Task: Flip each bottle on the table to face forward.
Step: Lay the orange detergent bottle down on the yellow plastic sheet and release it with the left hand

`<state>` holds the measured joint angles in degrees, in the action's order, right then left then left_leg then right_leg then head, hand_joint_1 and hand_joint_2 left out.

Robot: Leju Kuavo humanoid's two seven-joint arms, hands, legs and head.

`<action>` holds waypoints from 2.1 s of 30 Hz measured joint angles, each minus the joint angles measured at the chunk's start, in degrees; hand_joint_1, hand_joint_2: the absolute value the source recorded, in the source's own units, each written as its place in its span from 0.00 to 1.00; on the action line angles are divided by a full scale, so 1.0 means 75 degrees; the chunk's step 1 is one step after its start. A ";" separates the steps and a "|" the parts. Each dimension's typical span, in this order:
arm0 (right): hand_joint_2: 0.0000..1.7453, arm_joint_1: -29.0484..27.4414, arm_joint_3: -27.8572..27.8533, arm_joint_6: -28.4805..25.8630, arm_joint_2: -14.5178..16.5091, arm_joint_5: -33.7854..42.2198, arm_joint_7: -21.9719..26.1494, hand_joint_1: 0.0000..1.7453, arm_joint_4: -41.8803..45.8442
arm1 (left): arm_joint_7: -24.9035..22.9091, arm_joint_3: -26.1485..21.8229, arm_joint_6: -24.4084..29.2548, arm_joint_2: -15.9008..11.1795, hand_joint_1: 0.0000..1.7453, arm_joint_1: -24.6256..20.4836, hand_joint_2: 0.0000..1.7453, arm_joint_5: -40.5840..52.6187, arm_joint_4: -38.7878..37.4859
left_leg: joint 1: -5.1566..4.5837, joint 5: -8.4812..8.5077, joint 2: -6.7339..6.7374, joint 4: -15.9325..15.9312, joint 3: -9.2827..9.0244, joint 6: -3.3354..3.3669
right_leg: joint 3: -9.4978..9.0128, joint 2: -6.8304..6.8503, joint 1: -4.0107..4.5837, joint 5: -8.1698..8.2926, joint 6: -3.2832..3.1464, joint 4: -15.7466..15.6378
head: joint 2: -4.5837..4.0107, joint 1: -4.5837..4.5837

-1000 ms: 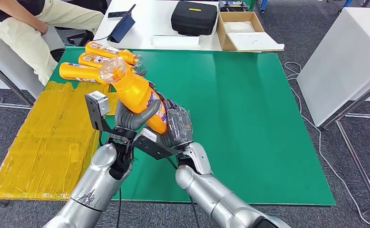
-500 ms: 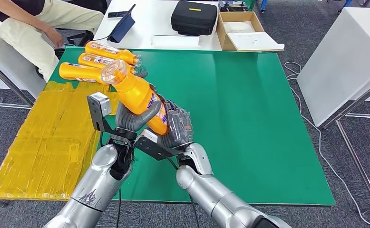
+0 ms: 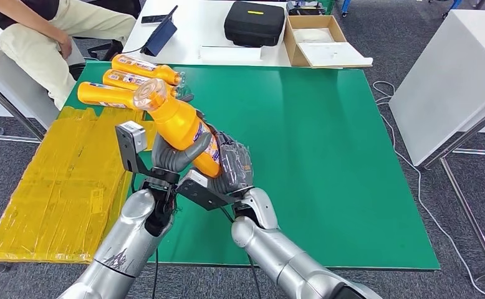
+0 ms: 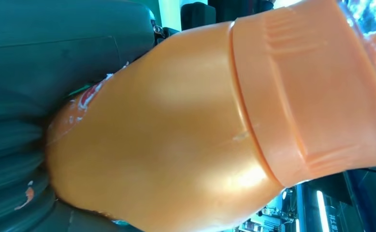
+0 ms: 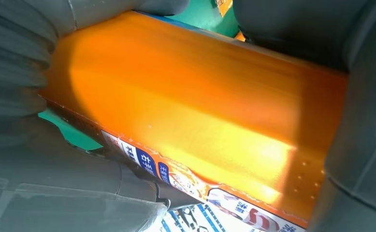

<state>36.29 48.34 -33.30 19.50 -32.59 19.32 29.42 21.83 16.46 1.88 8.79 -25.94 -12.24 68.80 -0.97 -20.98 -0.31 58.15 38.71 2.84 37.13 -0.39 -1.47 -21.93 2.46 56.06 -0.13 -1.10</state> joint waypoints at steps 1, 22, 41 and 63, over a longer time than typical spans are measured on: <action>1.00 -0.0004 -0.0002 -0.0020 0.0004 0.0042 0.0006 0.05 0.0000 | -0.0008 -0.0002 0.0083 0.0015 1.00 -0.0010 1.00 0.0068 0.0005 | 0.0000 0.0000 0.0000 0.0000 0.0000 0.0000 | -0.0001 0.0000 0.0000 0.0000 0.0000 0.0000 | 0.0000 -0.0001; 1.00 -0.2218 -0.1670 0.0664 -0.1197 0.2427 0.1055 0.00 0.4751 | 0.0303 -0.0651 0.3556 -0.0226 1.00 -0.0449 1.00 0.3917 0.0586 | -0.0001 0.0000 -0.0029 0.0000 0.0004 0.0001 | -0.0008 0.0007 -0.0001 -0.0002 0.0002 -0.0002 | 0.0000 -0.0002; 1.00 -0.4032 -0.4509 -0.0433 -0.2732 0.2862 0.1420 0.00 0.9085 | -0.6239 0.0122 0.5053 -0.2617 1.00 -0.0499 1.00 1.3770 -0.0572 | 0.0007 -0.0016 0.0048 -0.0001 -0.0007 -0.0025 | 0.0021 -0.0064 0.0000 0.0013 -0.0023 -0.0002 | 0.0000 -0.0007; 1.00 -0.3796 -0.4821 0.0117 -0.2900 0.2860 0.1300 0.00 0.9194 | -0.4272 0.3643 0.5061 -0.4102 1.00 -0.1379 1.00 1.3609 -0.4849 | 0.0020 -0.0011 0.0023 -0.0003 -0.0009 -0.0041 | -0.0002 -0.0065 0.0017 0.0009 -0.0025 0.0003 | 0.0000 0.0000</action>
<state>7.81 12.19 -32.42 -2.26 -11.14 29.08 98.38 -10.21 43.78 39.84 -21.98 -36.28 89.82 32.43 -0.82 -21.06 -0.14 58.13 38.65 2.53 37.12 -0.87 -1.34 -21.87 2.27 56.08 -0.13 -1.10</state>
